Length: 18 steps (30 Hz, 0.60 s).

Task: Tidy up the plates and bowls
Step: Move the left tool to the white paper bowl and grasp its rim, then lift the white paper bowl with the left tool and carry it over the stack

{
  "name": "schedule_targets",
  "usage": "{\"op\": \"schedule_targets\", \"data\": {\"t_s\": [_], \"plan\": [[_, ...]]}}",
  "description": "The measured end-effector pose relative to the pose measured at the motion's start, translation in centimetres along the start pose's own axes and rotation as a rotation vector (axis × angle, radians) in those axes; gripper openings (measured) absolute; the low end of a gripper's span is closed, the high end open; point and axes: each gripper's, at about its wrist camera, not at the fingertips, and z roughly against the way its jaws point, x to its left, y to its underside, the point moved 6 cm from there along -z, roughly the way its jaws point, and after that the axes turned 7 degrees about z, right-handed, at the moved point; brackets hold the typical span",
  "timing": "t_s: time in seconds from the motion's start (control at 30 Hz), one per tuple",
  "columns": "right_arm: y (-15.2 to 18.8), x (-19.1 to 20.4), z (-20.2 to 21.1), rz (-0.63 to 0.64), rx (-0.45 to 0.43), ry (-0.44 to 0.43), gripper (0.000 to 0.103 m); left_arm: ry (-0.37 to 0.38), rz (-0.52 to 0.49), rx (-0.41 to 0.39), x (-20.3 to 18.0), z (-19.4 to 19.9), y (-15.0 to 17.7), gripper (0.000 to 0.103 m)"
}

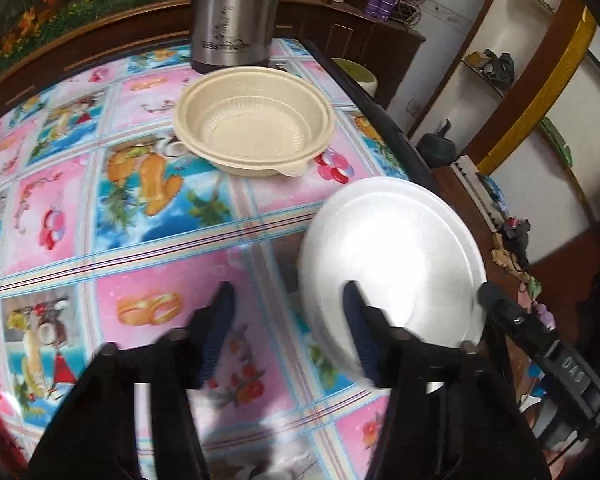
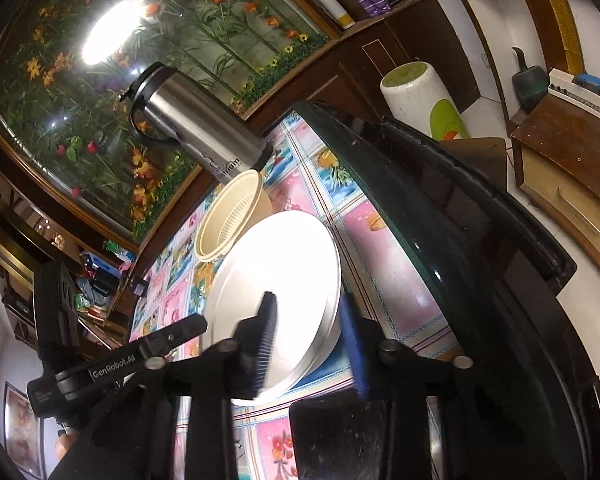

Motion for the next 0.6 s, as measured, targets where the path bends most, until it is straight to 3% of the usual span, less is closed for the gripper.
{"op": "schedule_targets", "data": {"t_s": [0.07,0.13,0.37,0.6], "plan": [[0.1,-0.2,-0.4,-0.005,0.008,-0.001,0.018,0.000,-0.010,0.022,-0.3,-0.8,0.1,0.021],[0.4,-0.4,-0.8,-0.016,0.014,-0.010,0.012,-0.002,-0.019,0.030,-0.6,-1.3,0.3,0.014],[1.0,0.7,-0.2,0.000,0.015,-0.043,0.010,-0.047,-0.063,-0.041,-0.2,1.2,1.7,0.012],[2.9,5.0,1.3,0.080,0.026,-0.105,0.010,-0.060,-0.020,-0.080,3.7,5.3,4.8,0.013]]}}
